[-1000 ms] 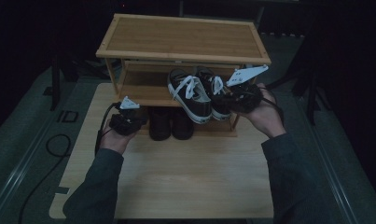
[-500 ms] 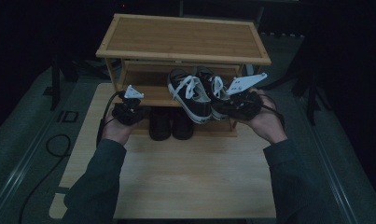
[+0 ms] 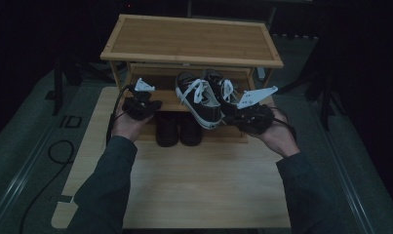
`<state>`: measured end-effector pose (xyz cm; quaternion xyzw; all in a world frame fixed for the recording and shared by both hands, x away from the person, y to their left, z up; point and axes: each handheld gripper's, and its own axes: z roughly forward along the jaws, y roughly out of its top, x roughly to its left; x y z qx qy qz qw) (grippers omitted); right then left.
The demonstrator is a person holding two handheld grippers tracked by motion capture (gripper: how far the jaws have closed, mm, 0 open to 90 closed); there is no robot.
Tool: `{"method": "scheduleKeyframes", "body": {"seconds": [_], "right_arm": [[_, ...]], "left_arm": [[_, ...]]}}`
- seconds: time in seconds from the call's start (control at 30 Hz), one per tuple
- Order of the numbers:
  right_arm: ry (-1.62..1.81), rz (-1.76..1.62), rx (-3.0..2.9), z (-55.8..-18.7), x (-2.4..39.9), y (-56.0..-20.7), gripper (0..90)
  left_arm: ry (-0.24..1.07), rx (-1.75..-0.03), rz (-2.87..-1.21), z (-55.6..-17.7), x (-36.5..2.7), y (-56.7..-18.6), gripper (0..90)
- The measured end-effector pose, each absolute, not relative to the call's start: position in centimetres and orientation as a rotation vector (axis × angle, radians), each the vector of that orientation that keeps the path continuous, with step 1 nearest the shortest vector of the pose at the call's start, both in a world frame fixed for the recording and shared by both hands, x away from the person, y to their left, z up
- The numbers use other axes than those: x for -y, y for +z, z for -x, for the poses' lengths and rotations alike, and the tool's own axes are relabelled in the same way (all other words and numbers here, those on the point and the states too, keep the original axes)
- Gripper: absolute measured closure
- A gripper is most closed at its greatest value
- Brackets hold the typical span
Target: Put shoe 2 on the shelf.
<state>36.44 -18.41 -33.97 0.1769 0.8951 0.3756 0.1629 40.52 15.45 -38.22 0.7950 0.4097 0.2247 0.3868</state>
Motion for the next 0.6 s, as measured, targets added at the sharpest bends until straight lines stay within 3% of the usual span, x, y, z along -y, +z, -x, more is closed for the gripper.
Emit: {"method": "scheduleKeyframes", "body": {"seconds": [0.6], "right_arm": [[1.081, -0.488, -2.605, -36.3, 17.8, -36.3, 90.0]], "left_arm": [[0.628, -1.076, -2.074, -42.8, -14.5, -38.5, 90.0]]}}
